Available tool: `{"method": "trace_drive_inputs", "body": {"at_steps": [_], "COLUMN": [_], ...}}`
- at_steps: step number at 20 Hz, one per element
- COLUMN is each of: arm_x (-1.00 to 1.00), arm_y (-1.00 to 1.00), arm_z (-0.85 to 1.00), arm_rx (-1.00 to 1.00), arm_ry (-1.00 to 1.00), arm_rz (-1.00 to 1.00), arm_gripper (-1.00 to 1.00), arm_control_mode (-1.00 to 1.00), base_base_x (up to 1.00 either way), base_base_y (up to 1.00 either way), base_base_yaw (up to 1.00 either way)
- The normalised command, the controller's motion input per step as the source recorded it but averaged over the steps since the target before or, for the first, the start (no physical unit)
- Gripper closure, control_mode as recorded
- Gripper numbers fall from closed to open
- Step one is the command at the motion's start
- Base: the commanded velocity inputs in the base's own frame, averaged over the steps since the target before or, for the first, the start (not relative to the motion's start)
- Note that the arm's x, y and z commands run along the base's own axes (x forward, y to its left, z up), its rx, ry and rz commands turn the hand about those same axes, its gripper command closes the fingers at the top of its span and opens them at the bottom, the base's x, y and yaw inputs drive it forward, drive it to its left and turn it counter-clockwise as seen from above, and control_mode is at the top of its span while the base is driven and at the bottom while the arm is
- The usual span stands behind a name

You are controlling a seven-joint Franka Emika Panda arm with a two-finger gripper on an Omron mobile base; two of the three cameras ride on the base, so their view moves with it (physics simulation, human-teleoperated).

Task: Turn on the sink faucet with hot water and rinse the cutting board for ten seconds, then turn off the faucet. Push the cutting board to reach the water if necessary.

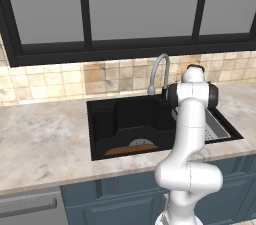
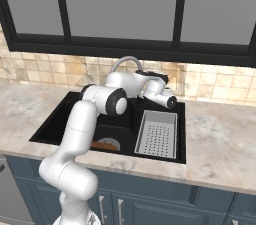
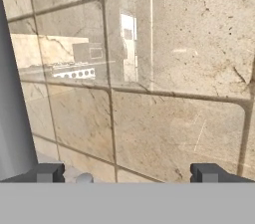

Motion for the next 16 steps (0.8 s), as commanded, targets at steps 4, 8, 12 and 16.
{"method": "trace_drive_inputs", "body": {"at_steps": [4,8,12,16], "arm_x": [0.01,0.02,0.03,0.0], "arm_y": [0.0,0.0,0.0,0.0], "arm_z": [0.0,0.0,0.0,0.0], "arm_rx": [0.0,0.0,0.0,0.0], "arm_ry": [0.0,0.0,0.0,0.0], "arm_rz": [0.0,0.0,0.0,0.0], "arm_gripper": [-1.0,-1.0,-1.0,-1.0], "arm_control_mode": [-1.0,-1.0,-1.0,-1.0], "base_base_x": [0.0,0.0,0.0,0.0], "base_base_y": [0.0,0.0,0.0,0.0], "base_base_yaw": [0.0,0.0,0.0,0.0]}}
